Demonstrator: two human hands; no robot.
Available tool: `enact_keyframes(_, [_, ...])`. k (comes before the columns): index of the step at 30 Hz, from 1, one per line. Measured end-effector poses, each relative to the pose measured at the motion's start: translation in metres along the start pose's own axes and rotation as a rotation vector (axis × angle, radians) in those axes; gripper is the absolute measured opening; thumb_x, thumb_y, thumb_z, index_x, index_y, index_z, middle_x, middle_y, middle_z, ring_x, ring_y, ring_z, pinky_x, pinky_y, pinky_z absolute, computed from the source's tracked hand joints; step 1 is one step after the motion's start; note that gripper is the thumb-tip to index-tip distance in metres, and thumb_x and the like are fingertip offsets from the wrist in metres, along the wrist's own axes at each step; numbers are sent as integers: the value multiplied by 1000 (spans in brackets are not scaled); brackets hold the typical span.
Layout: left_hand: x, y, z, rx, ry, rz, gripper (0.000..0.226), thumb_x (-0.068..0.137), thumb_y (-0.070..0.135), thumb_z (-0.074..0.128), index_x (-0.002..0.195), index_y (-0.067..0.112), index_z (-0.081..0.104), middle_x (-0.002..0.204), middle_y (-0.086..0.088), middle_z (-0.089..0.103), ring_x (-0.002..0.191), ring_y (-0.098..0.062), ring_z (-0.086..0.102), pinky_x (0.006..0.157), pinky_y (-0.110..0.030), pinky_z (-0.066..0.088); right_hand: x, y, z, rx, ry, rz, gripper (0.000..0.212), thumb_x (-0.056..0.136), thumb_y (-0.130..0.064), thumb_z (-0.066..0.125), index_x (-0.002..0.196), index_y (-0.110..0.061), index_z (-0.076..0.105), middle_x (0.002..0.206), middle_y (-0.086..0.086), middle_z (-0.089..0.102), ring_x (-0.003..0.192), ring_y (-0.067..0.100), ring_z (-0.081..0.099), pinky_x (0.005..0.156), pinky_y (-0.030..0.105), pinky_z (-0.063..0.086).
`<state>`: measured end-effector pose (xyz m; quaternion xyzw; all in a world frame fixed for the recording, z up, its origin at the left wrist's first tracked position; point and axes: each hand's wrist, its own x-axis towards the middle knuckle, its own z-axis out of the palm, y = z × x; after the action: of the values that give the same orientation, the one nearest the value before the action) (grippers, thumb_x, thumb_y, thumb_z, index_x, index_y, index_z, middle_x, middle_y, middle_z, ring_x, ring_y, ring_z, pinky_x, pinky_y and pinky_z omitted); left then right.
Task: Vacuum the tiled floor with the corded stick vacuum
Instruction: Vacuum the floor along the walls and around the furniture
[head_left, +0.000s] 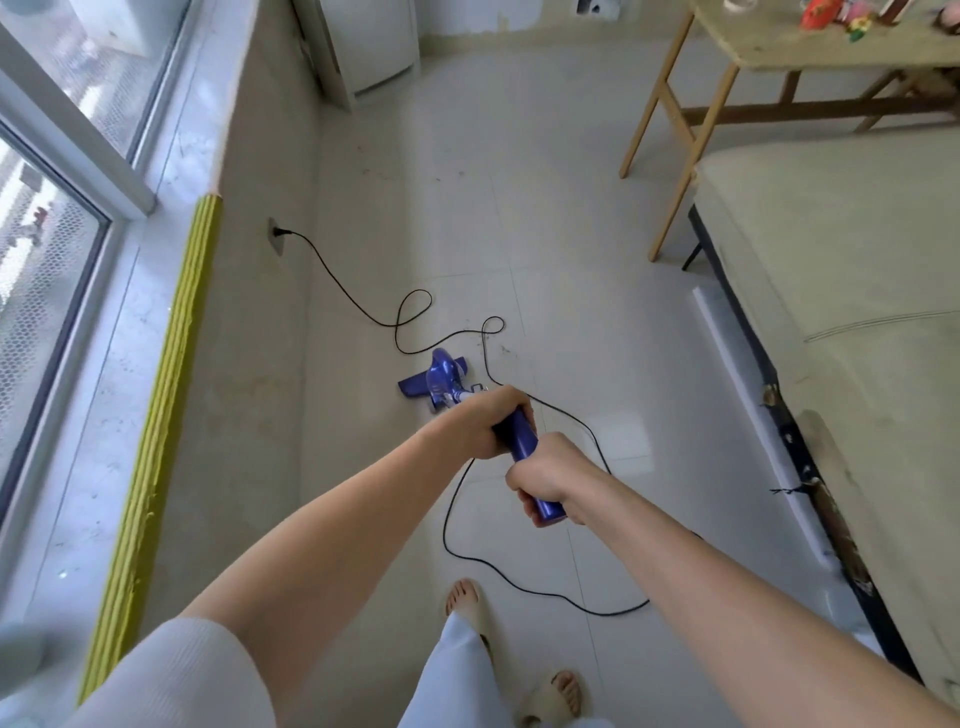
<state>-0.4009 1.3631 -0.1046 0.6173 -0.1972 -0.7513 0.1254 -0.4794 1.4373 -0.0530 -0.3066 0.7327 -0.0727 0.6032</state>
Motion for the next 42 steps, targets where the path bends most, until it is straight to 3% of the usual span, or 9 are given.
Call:
enact_keyframes(3, [-22,-19,29,1,-27,-16,17,83,-3,47,69,5,46,68,-10,50,60,-19,49,60,-26,48,-28,24,-16,-1,-1,16,15,84,6,47,86,-9,47,67,8,51,49,14,48,42,21,43])
enact_keyframes(14, [-67,-92,120,54,-99,-112,12,84,-2,48,73,4,48,69,-9,50,62,-17,48,67,-24,47,-100,120,-63,110,-36,21,14,85,6,49,92,-6,49,64,9,50,46,14,47,39,19,43])
enact_keyframes(18, [-62,-83,115,87,-54,-110,18,86,-1,48,69,6,47,65,-7,48,58,-16,46,64,-22,46,-84,120,-53,199,-21,13,14,85,7,49,89,-6,49,68,9,49,50,15,47,39,19,43])
enact_keyframes(23, [-43,-73,92,78,2,-60,23,87,-2,47,66,8,46,60,-7,46,56,-16,44,61,-23,44,-44,105,-31,210,5,17,23,84,7,46,102,-6,50,71,9,51,52,16,48,44,23,45])
enact_keyframes(35, [0,-40,58,72,112,19,12,83,-3,46,75,5,47,64,-10,49,56,-19,48,62,-27,46,5,64,-19,50,2,-10,28,84,6,45,109,-5,48,74,9,52,53,17,50,43,25,44])
enact_keyframes(39, [-19,-44,57,41,93,-15,12,83,-2,47,74,5,48,63,-8,50,56,-18,49,58,-26,46,-25,62,-26,63,-61,3,23,85,5,47,104,-6,49,72,8,51,53,15,49,44,23,46])
enact_keyframes(42, [-32,-49,65,10,57,-68,6,84,0,51,81,4,51,66,-8,51,58,-17,49,59,-25,47,-47,64,-38,71,-123,-6,11,87,5,51,89,-6,50,66,8,50,50,14,48,43,23,45])
